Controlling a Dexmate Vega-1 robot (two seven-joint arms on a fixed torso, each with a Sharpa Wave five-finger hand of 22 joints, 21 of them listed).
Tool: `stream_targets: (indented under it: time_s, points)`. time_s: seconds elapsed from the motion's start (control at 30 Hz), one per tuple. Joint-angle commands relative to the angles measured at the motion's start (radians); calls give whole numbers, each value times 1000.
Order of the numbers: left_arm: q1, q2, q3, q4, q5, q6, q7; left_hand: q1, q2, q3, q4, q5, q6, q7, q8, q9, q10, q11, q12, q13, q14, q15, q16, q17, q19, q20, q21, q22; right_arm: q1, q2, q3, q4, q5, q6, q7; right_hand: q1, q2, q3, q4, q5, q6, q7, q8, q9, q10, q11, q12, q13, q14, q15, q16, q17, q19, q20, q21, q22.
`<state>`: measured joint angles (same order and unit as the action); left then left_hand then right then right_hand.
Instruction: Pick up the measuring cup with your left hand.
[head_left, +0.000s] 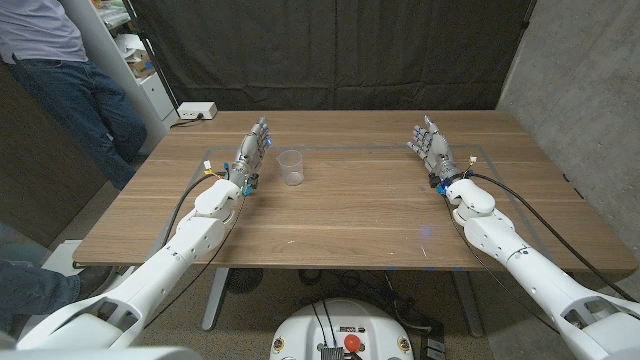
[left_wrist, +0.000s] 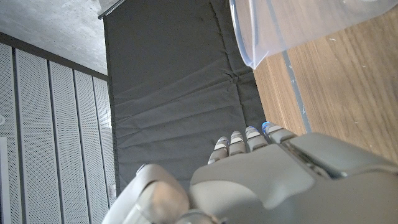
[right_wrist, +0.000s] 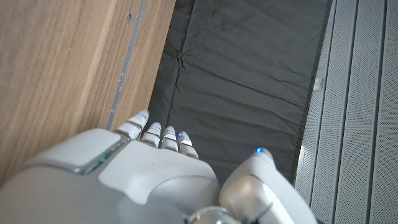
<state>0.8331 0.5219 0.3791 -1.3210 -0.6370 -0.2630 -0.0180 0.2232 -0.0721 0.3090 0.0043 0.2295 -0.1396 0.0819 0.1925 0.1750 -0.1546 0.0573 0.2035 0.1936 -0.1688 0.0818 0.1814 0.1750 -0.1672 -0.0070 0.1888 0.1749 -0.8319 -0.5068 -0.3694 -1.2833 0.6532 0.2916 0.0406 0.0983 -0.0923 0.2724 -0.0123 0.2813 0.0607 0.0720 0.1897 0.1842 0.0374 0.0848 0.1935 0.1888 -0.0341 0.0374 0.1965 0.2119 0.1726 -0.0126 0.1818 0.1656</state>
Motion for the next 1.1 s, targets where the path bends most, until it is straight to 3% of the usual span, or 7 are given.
stream_targets:
  time_s: [0.03,0.47,1.1]
  points:
    - [0,17,5,-38,16,44,26,11,5,7,0,8,-3,1,5,3,-4,-2,8,2,-16,2,7,5,-18,3,6,4,9,1,2,14,6,6,14,12,4,8,0,8,3,9,8,3,3,5,6,3,-6,0,6,4,7,3,8,4]
    - [59,49,-5,-112,33,58,77,13,9,7,-2,9,-6,0,2,3,-7,-2,7,1,-16,5,6,5,-23,16,4,4,5,-3,3,14,6,4,14,14,7,8,-1,15,4,5,8,3,6,5,7,3,-1,4,8,3,8,6,8,4]
    - [113,83,-26,-161,47,34,94,25,11,8,-11,10,-16,1,-3,3,-9,0,6,1,-18,9,5,5,-30,28,3,4,-17,-16,2,-23,-3,-6,-7,18,10,7,-3,24,7,2,8,3,7,5,7,3,1,7,8,1,8,9,8,5]
